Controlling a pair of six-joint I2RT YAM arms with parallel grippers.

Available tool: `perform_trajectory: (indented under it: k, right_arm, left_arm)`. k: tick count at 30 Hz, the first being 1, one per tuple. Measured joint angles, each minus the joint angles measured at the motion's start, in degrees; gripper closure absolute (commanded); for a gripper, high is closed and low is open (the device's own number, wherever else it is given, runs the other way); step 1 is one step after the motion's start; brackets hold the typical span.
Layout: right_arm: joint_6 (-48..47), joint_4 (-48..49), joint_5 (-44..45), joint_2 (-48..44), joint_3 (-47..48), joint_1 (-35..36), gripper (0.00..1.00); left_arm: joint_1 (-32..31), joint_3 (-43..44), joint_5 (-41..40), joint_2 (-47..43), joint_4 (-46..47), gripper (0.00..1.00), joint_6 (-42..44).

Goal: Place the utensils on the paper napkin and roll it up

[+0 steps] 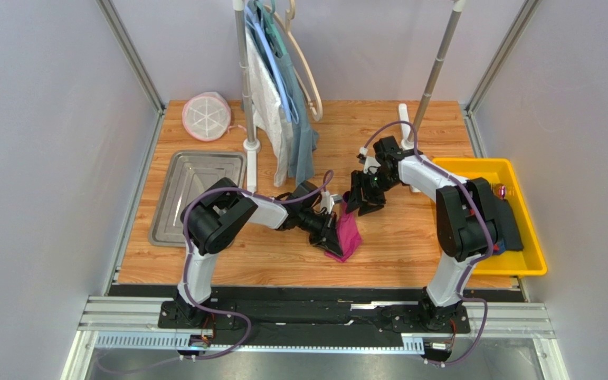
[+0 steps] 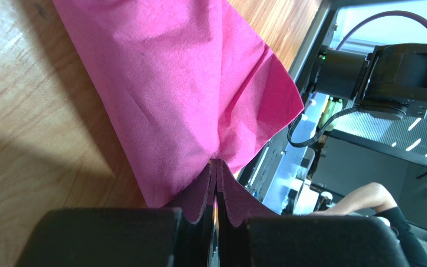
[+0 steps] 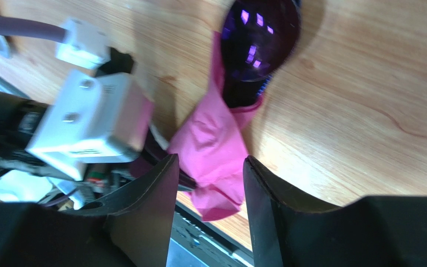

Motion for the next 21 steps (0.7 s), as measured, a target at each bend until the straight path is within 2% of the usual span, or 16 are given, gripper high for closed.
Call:
perform_trajectory:
  k: [3,7,11,14,18,21]
  right_arm:
    - [-0.81,0.2,0.98,0.55,-1.01,0.0,0.55]
    - [-1.27,1.14,1.88,2.43,-1.44,-0.02,0.69]
    - [-1.62,2.01,3.98,5.01,-1.64,-0.02,0.72]
    - [-1.57,1.92,3.39,5.51,-1.64,-0.09,0.65]
    - [-1.49,1.92,2.49,4.5,-1.64,-0.28,0.49]
    - [-0.98,1.95,1.33,2.8,-1.64,-0.33,0.45]
  left_arm:
    - [0.0,-0.02,-0.02,-0.02,0.02,0.94,-0.02]
    - [0.0,-0.02,-0.02,-0.02,0.02,0.94,-0.02]
    - [0.02,-0.04,-0.02,-0.02,0.02,0.94,-0.04]
    - [0.04,-0.04,0.0,-0.02,0.02,0.95,-0.04]
    - [0.04,-0.04,0.0,0.0,0.02,0.95,-0.07]
    - [0.04,-0.04,0.02,-0.02,0.04,0.95,-0.07]
